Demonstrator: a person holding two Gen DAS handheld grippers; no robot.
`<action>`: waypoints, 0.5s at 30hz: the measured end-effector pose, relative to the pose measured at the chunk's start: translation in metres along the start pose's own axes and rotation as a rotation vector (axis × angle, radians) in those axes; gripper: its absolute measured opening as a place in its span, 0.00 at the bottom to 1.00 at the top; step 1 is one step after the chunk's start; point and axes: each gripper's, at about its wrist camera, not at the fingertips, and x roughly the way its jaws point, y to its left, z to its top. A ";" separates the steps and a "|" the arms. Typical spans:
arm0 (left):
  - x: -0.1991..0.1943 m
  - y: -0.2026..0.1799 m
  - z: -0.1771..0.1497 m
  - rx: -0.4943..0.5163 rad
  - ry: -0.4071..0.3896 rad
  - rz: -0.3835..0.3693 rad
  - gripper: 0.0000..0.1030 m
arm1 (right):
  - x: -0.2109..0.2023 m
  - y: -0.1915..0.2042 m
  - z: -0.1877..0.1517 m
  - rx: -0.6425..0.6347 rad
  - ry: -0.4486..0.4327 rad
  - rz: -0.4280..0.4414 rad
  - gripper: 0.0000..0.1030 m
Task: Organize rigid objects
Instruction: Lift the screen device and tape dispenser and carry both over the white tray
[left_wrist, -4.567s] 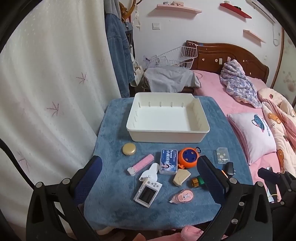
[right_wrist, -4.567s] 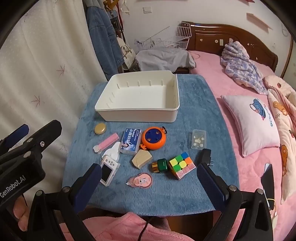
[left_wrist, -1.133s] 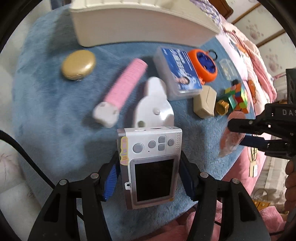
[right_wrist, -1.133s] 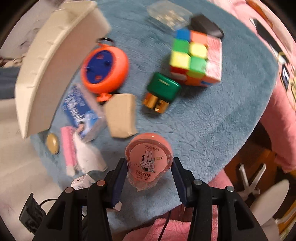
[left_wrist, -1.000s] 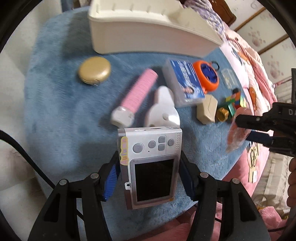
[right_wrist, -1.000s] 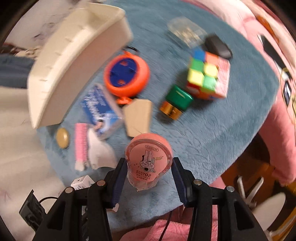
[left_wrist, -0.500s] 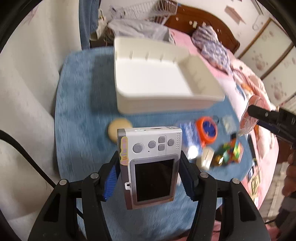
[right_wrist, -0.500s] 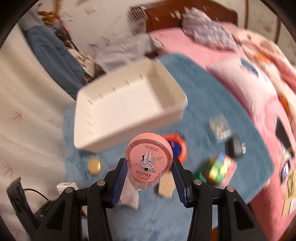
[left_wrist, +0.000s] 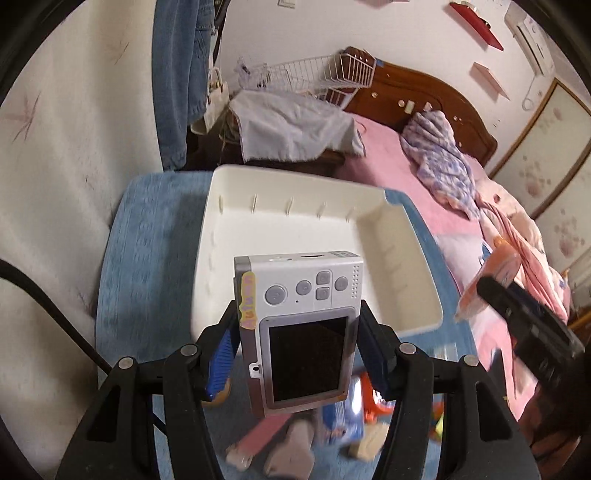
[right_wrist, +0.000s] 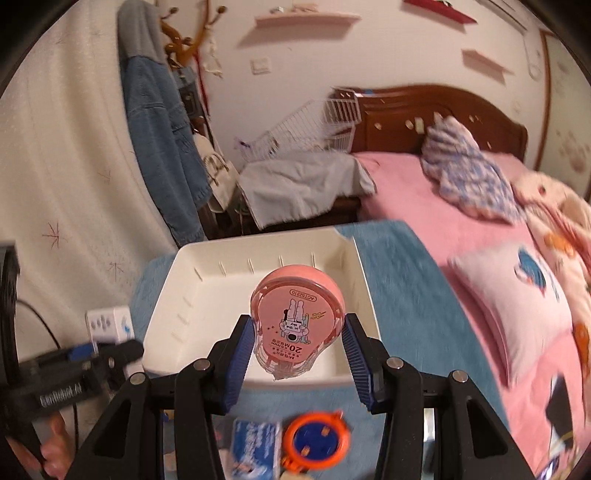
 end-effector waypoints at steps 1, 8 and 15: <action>0.004 -0.003 0.004 -0.002 -0.007 0.006 0.61 | 0.005 -0.003 0.002 -0.020 -0.011 0.012 0.48; 0.040 -0.021 0.025 -0.015 -0.004 0.078 0.61 | 0.040 -0.017 0.006 -0.087 -0.014 0.070 0.48; 0.056 -0.036 0.035 -0.027 0.003 0.130 0.61 | 0.066 -0.030 0.011 -0.095 0.023 0.108 0.48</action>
